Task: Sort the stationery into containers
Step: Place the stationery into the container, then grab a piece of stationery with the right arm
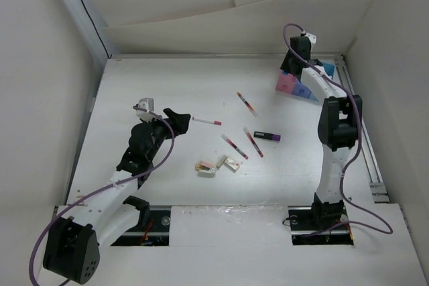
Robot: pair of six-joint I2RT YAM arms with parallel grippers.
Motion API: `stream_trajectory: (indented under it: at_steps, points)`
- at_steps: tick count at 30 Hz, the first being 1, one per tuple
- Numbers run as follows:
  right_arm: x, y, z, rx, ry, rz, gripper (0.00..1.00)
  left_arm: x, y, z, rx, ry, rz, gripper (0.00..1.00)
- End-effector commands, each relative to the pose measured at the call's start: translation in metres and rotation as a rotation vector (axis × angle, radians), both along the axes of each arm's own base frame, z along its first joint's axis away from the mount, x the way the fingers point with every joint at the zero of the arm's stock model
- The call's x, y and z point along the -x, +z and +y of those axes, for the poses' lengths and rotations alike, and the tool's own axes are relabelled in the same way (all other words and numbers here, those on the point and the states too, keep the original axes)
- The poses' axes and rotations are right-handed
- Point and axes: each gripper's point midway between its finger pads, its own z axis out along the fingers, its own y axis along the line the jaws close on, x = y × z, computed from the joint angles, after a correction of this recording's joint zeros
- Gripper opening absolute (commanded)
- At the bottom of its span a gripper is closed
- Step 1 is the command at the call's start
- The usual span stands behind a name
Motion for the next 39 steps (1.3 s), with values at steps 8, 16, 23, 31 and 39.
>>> stream_trajectory:
  at_steps: [8, 16, 23, 31, 39]
  points:
    - [-0.015, 0.014, -0.029, 0.015, -0.064, 0.0, 0.27, -0.002, 0.039, -0.012, 0.048, -0.056, -0.1, 0.78]
    - [-0.002, 0.047, -0.027, 0.024, -0.029, -0.044, 0.76, -0.002, 0.042, -0.012, 0.059, -0.056, -0.105, 0.78]
    - [0.053, 0.065, 0.027, 0.038, 0.107, -0.038, 0.29, -0.002, 0.042, -0.012, 0.059, -0.056, -0.105, 0.78]
    - [0.2, -0.028, 0.092, 0.096, 0.266, 0.178, 0.44, 0.0, 0.045, -0.013, 0.063, -0.065, -0.114, 0.78]
    - [0.274, -0.042, 0.089, 0.116, 0.223, 0.285, 1.0, 0.004, 0.05, -0.012, 0.066, -0.065, -0.124, 0.78]
